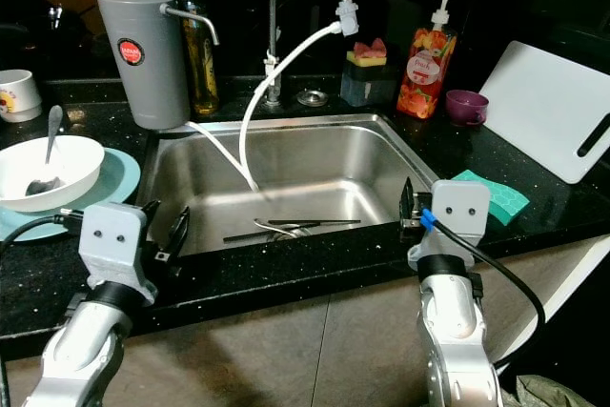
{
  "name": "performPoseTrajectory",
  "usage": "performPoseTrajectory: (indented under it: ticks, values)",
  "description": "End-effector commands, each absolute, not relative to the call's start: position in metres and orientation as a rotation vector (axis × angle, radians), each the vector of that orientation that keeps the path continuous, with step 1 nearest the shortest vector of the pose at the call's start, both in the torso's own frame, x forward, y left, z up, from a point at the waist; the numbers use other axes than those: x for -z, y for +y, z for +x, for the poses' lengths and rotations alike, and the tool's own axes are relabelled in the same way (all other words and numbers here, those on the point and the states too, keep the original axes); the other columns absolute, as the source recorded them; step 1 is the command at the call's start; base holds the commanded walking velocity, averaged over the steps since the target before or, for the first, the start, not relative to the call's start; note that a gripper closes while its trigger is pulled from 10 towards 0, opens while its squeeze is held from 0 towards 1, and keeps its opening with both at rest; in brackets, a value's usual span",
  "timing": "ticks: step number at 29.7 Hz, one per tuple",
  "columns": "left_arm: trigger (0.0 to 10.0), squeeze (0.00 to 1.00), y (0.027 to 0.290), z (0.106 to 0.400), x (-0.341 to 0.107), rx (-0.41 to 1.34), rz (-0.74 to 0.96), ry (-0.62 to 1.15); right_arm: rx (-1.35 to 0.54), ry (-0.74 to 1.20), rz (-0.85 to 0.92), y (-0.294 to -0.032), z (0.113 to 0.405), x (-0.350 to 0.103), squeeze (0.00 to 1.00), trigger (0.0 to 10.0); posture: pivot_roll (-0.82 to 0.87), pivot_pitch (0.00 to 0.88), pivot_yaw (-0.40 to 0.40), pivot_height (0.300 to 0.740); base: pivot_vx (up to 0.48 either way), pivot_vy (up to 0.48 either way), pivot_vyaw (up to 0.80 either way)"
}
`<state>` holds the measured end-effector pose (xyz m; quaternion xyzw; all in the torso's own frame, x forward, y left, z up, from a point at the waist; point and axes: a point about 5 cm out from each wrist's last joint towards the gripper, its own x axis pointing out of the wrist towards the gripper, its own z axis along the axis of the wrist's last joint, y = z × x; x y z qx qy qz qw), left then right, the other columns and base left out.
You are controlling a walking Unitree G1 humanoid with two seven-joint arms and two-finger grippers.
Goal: Kitchen organization
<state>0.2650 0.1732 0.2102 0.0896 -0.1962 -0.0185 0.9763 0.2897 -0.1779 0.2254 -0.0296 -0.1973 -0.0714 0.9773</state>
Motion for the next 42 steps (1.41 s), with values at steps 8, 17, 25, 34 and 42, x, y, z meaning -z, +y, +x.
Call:
performPoseTrajectory:
  ticks: [8,17,25,34,42]
  values:
    - [10.0,0.00,0.1713,0.2651,-0.2086,0.048,0.183,-0.391,0.151,-0.395,-0.057,-0.1785,0.2887,-0.2246,0.00,10.0,0.12,0.118,-0.080,0.740,0.000,0.000,0.00]
    - [10.0,0.00,0.1712,0.2647,-0.2084,0.049,0.184,-0.391,0.151,-0.395,-0.056,-0.1786,0.2885,-0.2246,0.00,10.0,0.12,0.118,-0.080,0.740,0.000,0.000,0.00]
    - [10.0,0.00,0.1710,0.2653,-0.2083,0.050,0.184,-0.392,0.148,-0.399,-0.058,-0.1782,0.2893,-0.2252,0.00,10.0,0.12,0.114,-0.081,0.740,0.000,0.000,0.00]
    - [10.0,0.00,0.1700,0.2653,-0.2082,0.051,0.181,-0.393,0.146,-0.402,-0.062,-0.1787,0.2897,-0.2266,0.00,10.0,0.11,0.111,-0.083,0.740,0.000,0.000,0.00]
    - [10.0,0.00,0.1693,0.2664,-0.2085,0.053,0.180,-0.396,0.147,-0.407,-0.063,-0.1791,0.2902,-0.2278,0.00,10.0,0.11,0.106,-0.082,0.740,0.000,0.000,0.00]
